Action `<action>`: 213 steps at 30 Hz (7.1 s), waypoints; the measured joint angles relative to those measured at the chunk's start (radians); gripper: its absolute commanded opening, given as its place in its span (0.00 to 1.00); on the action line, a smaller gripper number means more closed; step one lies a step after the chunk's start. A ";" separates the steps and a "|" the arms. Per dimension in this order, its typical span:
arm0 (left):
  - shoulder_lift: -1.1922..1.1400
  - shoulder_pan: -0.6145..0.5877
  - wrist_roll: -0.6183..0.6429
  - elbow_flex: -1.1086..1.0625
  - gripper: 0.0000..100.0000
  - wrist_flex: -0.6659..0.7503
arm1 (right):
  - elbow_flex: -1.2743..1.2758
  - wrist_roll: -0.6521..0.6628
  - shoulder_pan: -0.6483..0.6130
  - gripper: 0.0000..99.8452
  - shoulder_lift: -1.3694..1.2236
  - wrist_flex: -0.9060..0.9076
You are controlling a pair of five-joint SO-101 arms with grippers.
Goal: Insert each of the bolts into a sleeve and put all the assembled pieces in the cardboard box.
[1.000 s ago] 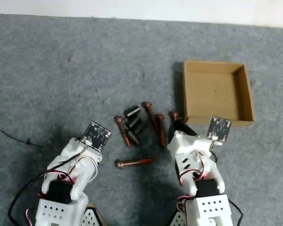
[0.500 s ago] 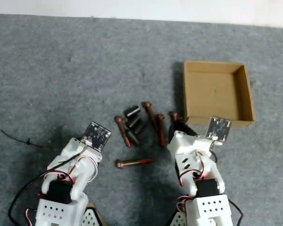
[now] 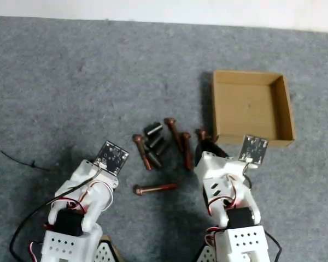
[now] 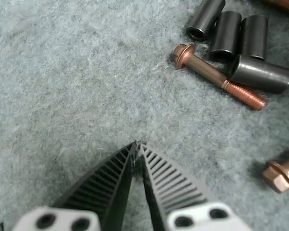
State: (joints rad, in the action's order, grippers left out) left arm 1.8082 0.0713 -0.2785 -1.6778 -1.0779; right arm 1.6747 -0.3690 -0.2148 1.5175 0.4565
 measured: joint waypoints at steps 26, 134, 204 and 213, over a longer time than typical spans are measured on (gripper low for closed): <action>0.000 0.000 0.000 0.000 0.02 0.000 | 0.000 0.000 0.000 0.01 0.000 0.000; -0.288 -0.155 0.021 0.810 0.03 0.012 | 0.000 0.000 0.000 0.01 0.000 0.000; -1.418 0.235 0.552 0.621 0.14 0.578 | 0.000 0.000 0.000 0.01 0.003 0.000; -1.643 0.235 0.552 0.727 0.14 0.611 | 0.000 0.000 0.000 0.01 0.003 0.000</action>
State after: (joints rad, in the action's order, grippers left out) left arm 0.1649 0.3061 0.2739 -0.9505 -0.4672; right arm 1.6747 -0.3690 -0.2148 1.5205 0.4565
